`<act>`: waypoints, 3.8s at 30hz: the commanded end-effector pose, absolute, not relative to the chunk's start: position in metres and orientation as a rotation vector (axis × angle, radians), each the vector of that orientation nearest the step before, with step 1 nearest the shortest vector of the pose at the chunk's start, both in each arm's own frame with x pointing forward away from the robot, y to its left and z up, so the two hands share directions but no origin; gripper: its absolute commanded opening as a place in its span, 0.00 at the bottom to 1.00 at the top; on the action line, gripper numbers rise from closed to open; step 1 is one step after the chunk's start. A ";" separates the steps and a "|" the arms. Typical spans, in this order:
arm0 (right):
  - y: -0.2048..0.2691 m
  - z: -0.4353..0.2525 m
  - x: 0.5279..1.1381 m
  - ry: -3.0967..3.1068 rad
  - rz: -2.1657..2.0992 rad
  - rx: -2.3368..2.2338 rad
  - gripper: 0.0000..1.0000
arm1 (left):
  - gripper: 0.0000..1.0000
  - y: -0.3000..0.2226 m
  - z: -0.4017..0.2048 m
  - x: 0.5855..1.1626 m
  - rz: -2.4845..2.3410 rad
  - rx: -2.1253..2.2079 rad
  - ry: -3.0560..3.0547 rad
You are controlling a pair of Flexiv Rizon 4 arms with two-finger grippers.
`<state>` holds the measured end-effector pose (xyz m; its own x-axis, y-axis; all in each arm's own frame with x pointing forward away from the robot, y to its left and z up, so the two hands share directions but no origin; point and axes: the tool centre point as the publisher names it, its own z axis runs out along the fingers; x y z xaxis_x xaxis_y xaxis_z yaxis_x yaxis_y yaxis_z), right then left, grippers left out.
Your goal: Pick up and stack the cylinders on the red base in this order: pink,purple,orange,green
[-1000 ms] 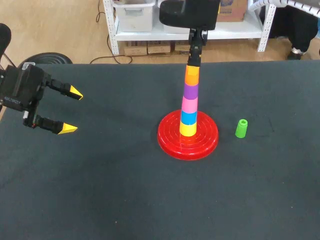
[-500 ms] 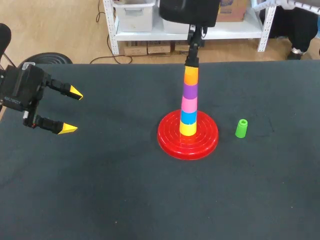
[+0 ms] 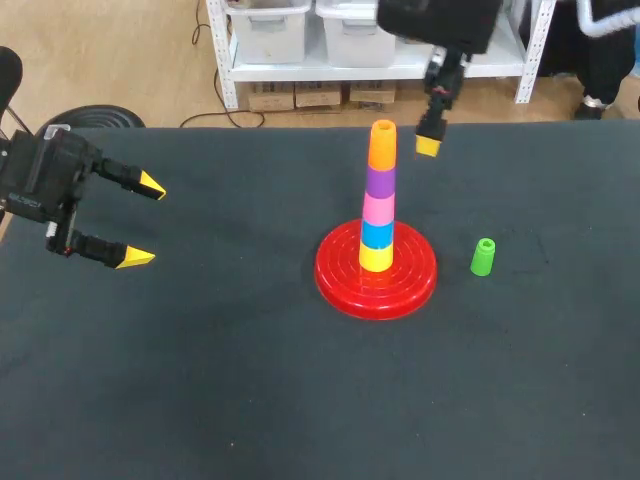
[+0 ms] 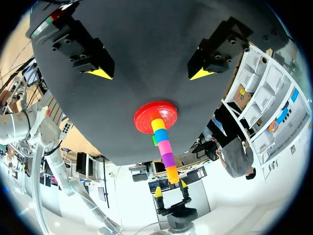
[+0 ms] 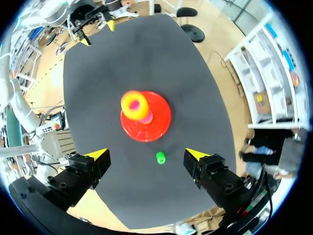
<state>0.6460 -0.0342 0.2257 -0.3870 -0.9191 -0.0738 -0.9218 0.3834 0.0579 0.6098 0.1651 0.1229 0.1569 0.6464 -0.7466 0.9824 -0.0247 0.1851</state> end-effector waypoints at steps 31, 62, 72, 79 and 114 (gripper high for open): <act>-0.106 0.066 0.625 2.829 0.045 -1.508 1.00 | 1.00 0.166 0.122 0.610 -0.619 1.746 1.558; -0.126 0.030 0.638 2.830 0.080 -1.471 1.00 | 1.00 0.166 0.122 0.610 -0.619 1.746 1.558; -0.125 0.023 0.644 2.818 0.089 -1.493 1.00 | 1.00 0.166 0.122 0.610 -0.619 1.746 1.558; -0.124 0.020 0.645 2.813 0.096 -1.497 1.00 | 1.00 0.166 0.122 0.610 -0.619 1.746 1.558; -0.120 0.014 0.647 2.825 0.085 -1.520 1.00 | 1.00 0.166 0.122 0.610 -0.619 1.746 1.558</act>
<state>0.6464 -0.1206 0.0132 -0.5498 -0.8347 0.0327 -0.8311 0.5505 0.0786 0.6098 0.1651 0.1229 0.1569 0.6465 -0.7466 0.9824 -0.0247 0.1851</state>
